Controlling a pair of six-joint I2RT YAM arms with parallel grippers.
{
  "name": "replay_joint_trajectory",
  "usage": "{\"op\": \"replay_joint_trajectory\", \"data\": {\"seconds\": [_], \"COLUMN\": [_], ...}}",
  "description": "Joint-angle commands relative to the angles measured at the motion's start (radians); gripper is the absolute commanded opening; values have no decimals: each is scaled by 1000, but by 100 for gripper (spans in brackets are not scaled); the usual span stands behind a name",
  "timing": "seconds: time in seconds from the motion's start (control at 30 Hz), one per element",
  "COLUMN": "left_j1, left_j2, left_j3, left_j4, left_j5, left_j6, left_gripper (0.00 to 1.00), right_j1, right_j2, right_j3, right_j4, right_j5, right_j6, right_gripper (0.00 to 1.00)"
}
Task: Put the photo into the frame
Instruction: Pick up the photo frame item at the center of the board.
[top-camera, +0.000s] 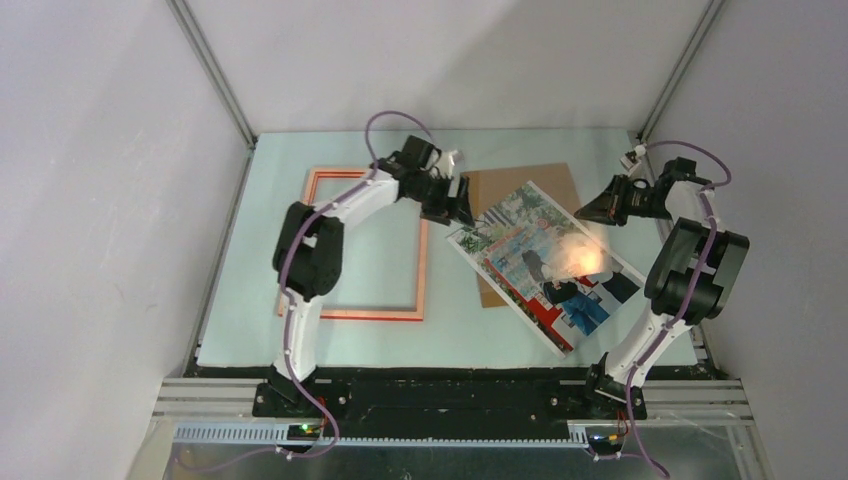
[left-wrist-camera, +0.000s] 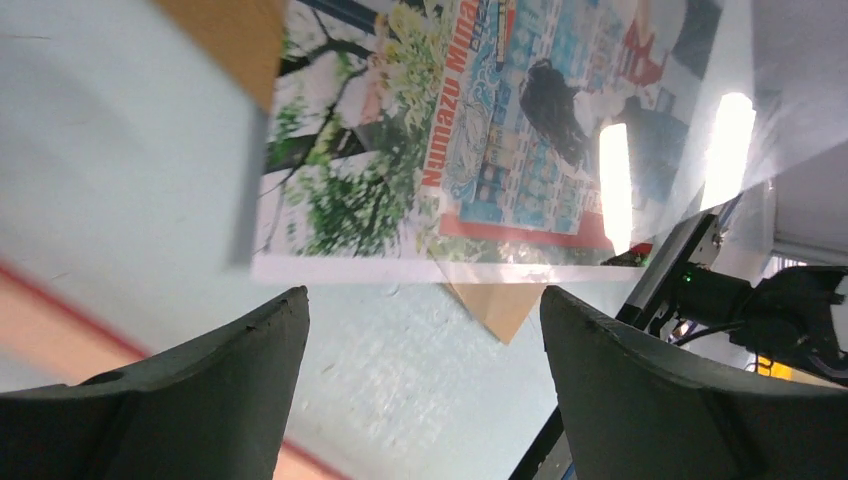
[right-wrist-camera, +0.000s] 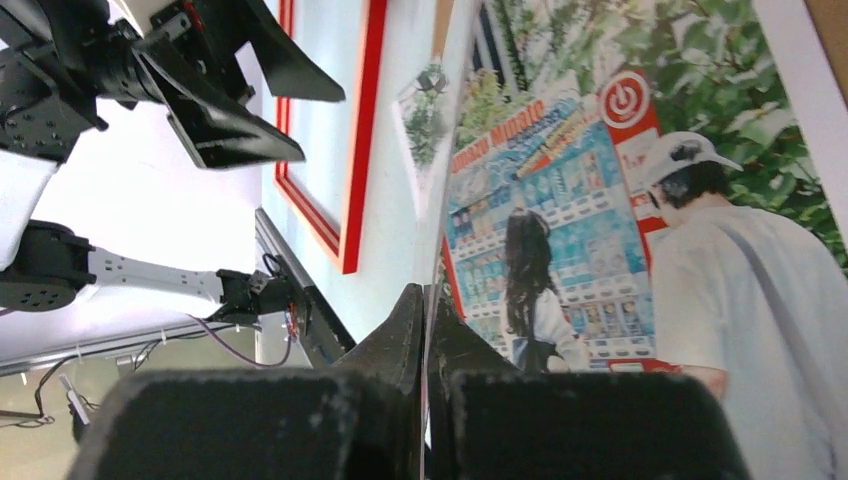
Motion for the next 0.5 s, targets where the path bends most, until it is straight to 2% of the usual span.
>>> {"op": "replay_joint_trajectory", "data": {"seconds": [0.0,0.17,0.47], "left_j1": [71,122,188], "left_j2": [-172,-270,-368], "left_j3": [-40,-94,-160], "left_j4": [11,10,10], "left_j5": [74,110,91], "left_j6": [71,98,102], "left_gripper": [90,90,90], "right_j1": [14,35,100], "right_j2": [-116,-198,-314], "right_j3": [-6,-10,-11], "right_j4": [67,118,255], "right_j5": [-94,-111,-165], "right_j6": [77,169,354], "right_gripper": [0,0,0]}}
